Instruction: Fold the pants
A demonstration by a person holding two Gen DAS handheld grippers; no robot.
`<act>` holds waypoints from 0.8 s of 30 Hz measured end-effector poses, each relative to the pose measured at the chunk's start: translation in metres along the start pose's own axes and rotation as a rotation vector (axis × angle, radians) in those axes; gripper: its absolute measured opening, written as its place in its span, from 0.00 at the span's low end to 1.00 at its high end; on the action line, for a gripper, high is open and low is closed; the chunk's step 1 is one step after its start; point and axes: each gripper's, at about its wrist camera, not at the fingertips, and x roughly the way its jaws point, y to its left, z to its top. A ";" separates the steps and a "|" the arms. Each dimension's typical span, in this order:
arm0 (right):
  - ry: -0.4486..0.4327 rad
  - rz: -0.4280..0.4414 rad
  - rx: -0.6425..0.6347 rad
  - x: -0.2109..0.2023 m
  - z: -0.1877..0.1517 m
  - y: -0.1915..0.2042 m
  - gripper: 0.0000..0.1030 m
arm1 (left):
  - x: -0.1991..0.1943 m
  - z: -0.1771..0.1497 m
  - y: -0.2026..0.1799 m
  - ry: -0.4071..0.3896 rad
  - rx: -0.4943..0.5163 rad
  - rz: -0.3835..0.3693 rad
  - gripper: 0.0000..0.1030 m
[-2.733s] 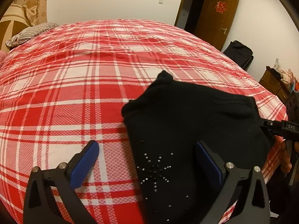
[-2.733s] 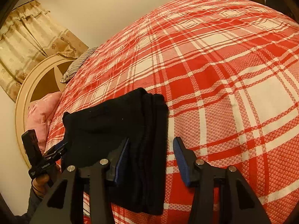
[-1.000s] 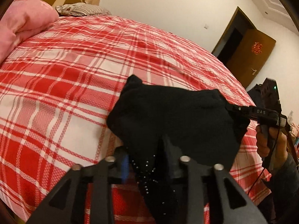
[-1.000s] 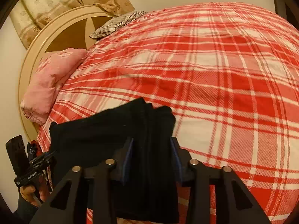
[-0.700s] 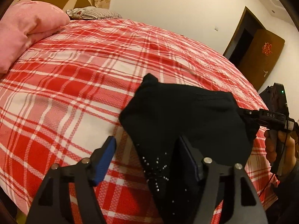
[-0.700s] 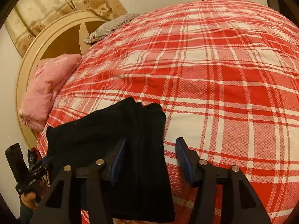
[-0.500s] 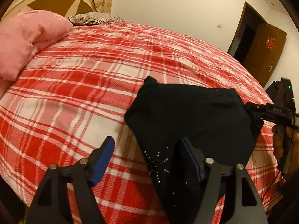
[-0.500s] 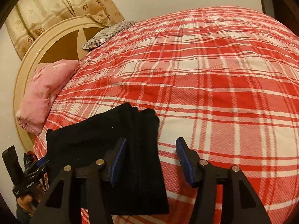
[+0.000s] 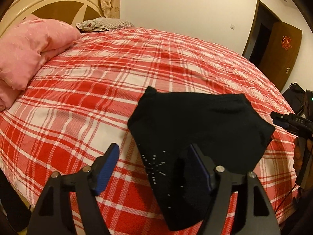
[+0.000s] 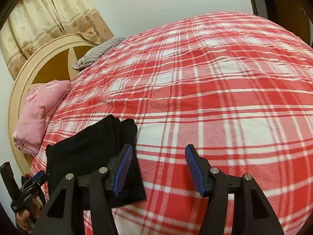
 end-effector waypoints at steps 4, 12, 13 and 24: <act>-0.009 -0.004 -0.037 -0.028 -0.010 0.011 0.56 | -0.011 0.001 -0.010 -0.020 0.015 0.009 0.73; -0.189 -0.031 -0.208 -0.116 -0.034 0.064 0.57 | -0.057 0.001 -0.030 -0.111 0.032 0.020 0.80; -0.203 -0.033 -0.224 -0.121 -0.035 0.068 0.57 | -0.064 0.001 -0.034 -0.126 0.043 0.023 0.80; -0.313 -0.041 -0.348 -0.165 -0.048 0.105 0.67 | -0.134 0.013 -0.051 -0.317 0.084 0.027 0.95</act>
